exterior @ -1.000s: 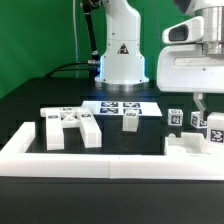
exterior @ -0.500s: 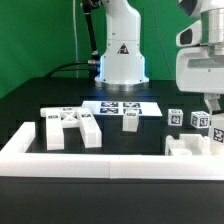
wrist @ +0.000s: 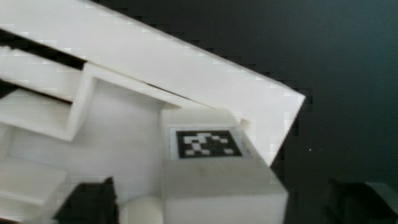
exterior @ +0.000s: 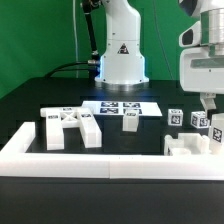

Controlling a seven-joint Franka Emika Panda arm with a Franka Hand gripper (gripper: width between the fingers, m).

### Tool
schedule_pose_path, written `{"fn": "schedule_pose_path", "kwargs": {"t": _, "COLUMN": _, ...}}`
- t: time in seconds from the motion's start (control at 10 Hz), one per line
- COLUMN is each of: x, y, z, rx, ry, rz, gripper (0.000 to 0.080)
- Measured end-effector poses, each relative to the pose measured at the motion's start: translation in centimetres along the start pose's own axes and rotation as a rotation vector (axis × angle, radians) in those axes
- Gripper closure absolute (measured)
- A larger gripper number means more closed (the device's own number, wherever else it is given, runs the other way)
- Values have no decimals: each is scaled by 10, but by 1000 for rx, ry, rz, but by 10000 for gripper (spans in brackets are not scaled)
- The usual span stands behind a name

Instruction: Assemble chair

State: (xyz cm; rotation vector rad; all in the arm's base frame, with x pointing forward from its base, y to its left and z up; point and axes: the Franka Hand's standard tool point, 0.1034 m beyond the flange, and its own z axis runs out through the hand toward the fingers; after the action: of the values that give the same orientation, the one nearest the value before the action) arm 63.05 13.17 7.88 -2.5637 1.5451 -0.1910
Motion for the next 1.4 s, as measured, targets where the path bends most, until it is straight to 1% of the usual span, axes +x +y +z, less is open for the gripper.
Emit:
{"fn": "schedule_pose_path", "kwargs": {"t": 0.1, "x": 0, "y": 0, "z": 0, "rx": 0, "ry": 1, "rz": -62, "gripper": 162}}
{"fn": "schedule_pose_path", "kwargs": {"t": 0.2, "x": 0, "y": 0, "z": 0, "rx": -2, "ry": 3, "rz": -216, "gripper": 162}}
{"fn": "schedule_pose_path", "kwargs": {"t": 0.4, "x": -2, "y": -1, "z": 0, "rx": -2, "ry": 3, "rz": -406, "gripper": 152}}
{"fn": "schedule_pose_path", "kwargs": {"t": 0.5, "x": -4, "y": -1, "z": 0, "rx": -2, "ry": 2, "rz": -548, "gripper": 150}}
{"fn": "schedule_pose_path", "kwargs": {"t": 0.7, "x": -3, "y": -1, "z": 0, "rx": 0, "ry": 6, "rz": -706, "gripper": 150}}
{"fn": "schedule_pose_path", "kwargs": {"t": 0.8, "x": -1, "y": -2, "z": -1, "rx": -1, "ry": 18, "rz": -914, "gripper": 150}}
{"fn": "schedule_pose_path", "kwargs": {"t": 1.0, "x": -1, "y": -2, "z": -1, "rx": -7, "ry": 22, "rz": -1033, "gripper": 150}}
{"fn": "schedule_pose_path", "kwargs": {"t": 1.2, "x": 5, "y": -1, "z": -1, "rx": -32, "ry": 34, "rz": -1320, "gripper": 150}}
{"fn": "schedule_pose_path", "kwargs": {"t": 1.3, "x": 6, "y": 0, "z": -1, "rx": -34, "ry": 34, "rz": -1349, "gripper": 150}}
{"fn": "schedule_pose_path", "kwargs": {"t": 1.4, "x": 7, "y": 0, "z": -1, "rx": -35, "ry": 34, "rz": -1372, "gripper": 273}}
